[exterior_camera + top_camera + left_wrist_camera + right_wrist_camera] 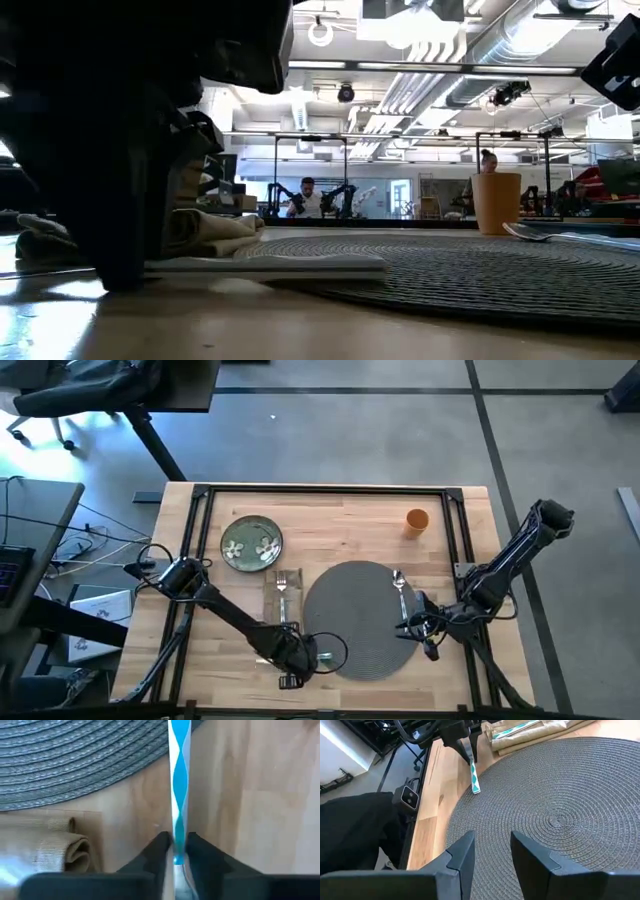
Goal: Set table place
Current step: Put the blue table knife to the left of the blue spoon on the gray placemat
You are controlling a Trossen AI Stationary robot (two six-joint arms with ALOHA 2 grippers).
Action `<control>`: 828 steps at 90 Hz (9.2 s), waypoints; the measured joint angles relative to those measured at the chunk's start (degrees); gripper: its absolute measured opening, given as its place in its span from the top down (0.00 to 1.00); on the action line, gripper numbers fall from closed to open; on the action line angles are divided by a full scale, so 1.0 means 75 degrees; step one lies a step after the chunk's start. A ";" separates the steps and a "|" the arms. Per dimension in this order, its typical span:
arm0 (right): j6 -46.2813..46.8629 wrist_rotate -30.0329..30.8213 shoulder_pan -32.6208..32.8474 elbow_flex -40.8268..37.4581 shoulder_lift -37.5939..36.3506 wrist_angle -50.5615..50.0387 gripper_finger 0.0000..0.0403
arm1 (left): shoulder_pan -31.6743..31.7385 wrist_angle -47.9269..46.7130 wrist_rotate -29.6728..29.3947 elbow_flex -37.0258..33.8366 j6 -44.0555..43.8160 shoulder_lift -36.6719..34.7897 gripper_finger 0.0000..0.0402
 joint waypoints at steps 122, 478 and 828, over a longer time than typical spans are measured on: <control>0.0258 -0.0454 0.0152 -0.0003 -0.2023 -0.0189 0.74 | 0.2489 -0.0224 0.0000 0.3418 0.9936 0.0314 1.00; -0.1895 -0.4056 -0.5078 0.0180 0.1756 -0.1787 1.00 | 0.2763 0.2433 -0.0096 0.0708 0.2876 0.0734 0.82; -0.0096 -0.2282 -0.4275 0.0487 0.2288 -0.3682 1.00 | 0.2664 0.1340 -0.0664 0.1131 0.3002 0.0597 0.82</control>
